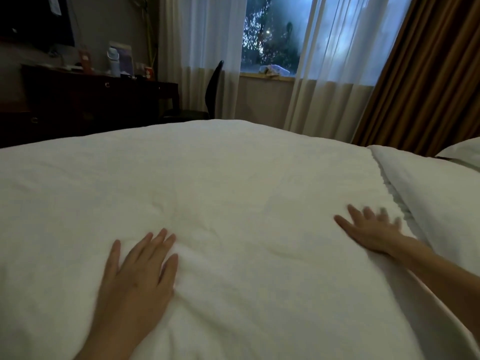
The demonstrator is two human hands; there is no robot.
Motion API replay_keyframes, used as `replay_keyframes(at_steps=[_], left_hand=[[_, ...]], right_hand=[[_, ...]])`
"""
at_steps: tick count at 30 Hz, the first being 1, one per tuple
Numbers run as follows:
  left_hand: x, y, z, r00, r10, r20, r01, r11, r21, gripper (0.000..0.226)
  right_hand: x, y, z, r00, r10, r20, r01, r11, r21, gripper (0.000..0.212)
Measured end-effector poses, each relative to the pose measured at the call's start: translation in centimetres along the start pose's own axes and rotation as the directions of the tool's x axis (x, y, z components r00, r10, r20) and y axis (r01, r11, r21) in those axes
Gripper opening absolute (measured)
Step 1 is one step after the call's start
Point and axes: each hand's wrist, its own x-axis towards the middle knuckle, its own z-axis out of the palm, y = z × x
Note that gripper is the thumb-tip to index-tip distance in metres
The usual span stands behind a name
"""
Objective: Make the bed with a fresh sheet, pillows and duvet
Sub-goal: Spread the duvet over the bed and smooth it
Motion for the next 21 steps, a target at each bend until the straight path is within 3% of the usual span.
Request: replay_keyframes(at_steps=[1, 2, 3, 5, 7, 8, 10, 11, 12, 14, 15, 17, 18, 19, 20, 21], left_hand=[[0.0, 0.1, -0.1, 1.000, 0.018, 0.020, -0.018, 1.000, 0.023, 0.045], [-0.1, 0.2, -0.1, 0.998, -0.007, 0.056, 0.005, 0.999, 0.033, 0.046], [-0.1, 0.3, -0.2, 0.994, -0.062, 0.091, 0.060, 0.998, 0.030, 0.048], [-0.1, 0.5, -0.3, 0.979, -0.157, 0.129, 0.155, 0.988, 0.023, 0.053], [-0.1, 0.7, -0.8, 0.976, -0.153, 0.157, 0.148, 0.988, 0.046, 0.054], [-0.2, 0.7, -0.9, 0.979, -0.126, 0.159, 0.113, 0.990, 0.085, 0.052], [-0.5, 0.8, -1.3, 0.976, -0.117, 0.186, 0.098, 0.989, 0.108, 0.053], [-0.7, 1.0, -1.6, 0.966, -0.144, 0.214, 0.130, 0.988, 0.078, 0.056], [-1.0, 1.1, -1.8, 0.959, -0.173, 0.223, 0.166, 0.985, 0.053, 0.061], [-1.5, 1.1, -1.9, 0.959, -0.190, 0.210, 0.191, 0.982, 0.015, 0.071], [-1.6, 1.1, -1.9, 0.961, -0.188, 0.205, 0.191, 0.982, 0.005, 0.072], [-1.8, 1.1, -2.0, 0.956, -0.168, 0.239, 0.171, 0.985, 0.009, 0.067], [-1.8, 1.1, -2.0, 0.960, -0.151, 0.235, 0.155, 0.988, 0.006, 0.062], [-1.8, 1.1, -2.1, 0.964, -0.148, 0.219, 0.152, 0.988, -0.001, 0.058], [-1.8, 1.1, -2.0, 0.966, -0.148, 0.211, 0.152, 0.988, -0.005, 0.057], [-1.8, 1.1, -2.0, 0.964, -0.146, 0.223, 0.153, 0.988, -0.014, 0.058]], right_hand=[[-0.2, 0.9, 0.7, 0.988, 0.147, 0.039, -0.148, 0.989, 0.020, 0.092], [-0.6, 0.9, 1.3, 0.974, 0.194, 0.114, -0.195, 0.981, -0.003, 0.093], [-1.6, -0.5, 1.8, 0.984, 0.147, 0.104, -0.150, 0.988, 0.023, 0.094], [-4.4, -5.4, 1.8, 0.991, -0.069, 0.116, 0.064, 0.997, 0.046, 0.096], [-7.6, -8.8, 1.5, 0.958, -0.273, 0.090, 0.265, 0.960, 0.095, 0.102], [-9.8, -9.9, 1.6, 0.910, -0.407, 0.082, 0.399, 0.911, 0.104, 0.105], [-15.5, -11.6, 0.9, 0.699, -0.707, 0.111, 0.702, 0.707, 0.086, 0.103], [-17.9, -13.6, 1.1, 0.633, -0.764, 0.127, 0.765, 0.642, 0.047, 0.096], [-18.9, -15.9, 1.8, 0.685, -0.728, -0.014, 0.726, 0.684, -0.066, 0.083], [-19.8, -21.0, 3.3, 0.743, -0.663, 0.094, 0.573, 0.702, 0.422, 0.051], [-19.9, -21.7, 1.8, 0.782, -0.621, -0.054, 0.552, 0.649, 0.523, 0.045], [-16.9, -16.8, -0.6, 0.666, -0.745, -0.025, 0.639, 0.553, 0.534, 0.040], [-16.8, -13.2, -1.6, 0.564, -0.817, -0.118, 0.767, 0.465, 0.442, 0.040], [-15.0, -9.2, -2.9, 0.422, -0.906, 0.040, 0.761, 0.378, 0.527, 0.039], [-11.5, -5.5, -3.2, 0.494, -0.869, 0.040, 0.765, 0.456, 0.456, 0.039], [-7.8, -2.9, -3.3, 0.711, -0.702, 0.041, 0.633, 0.665, 0.397, 0.044]])
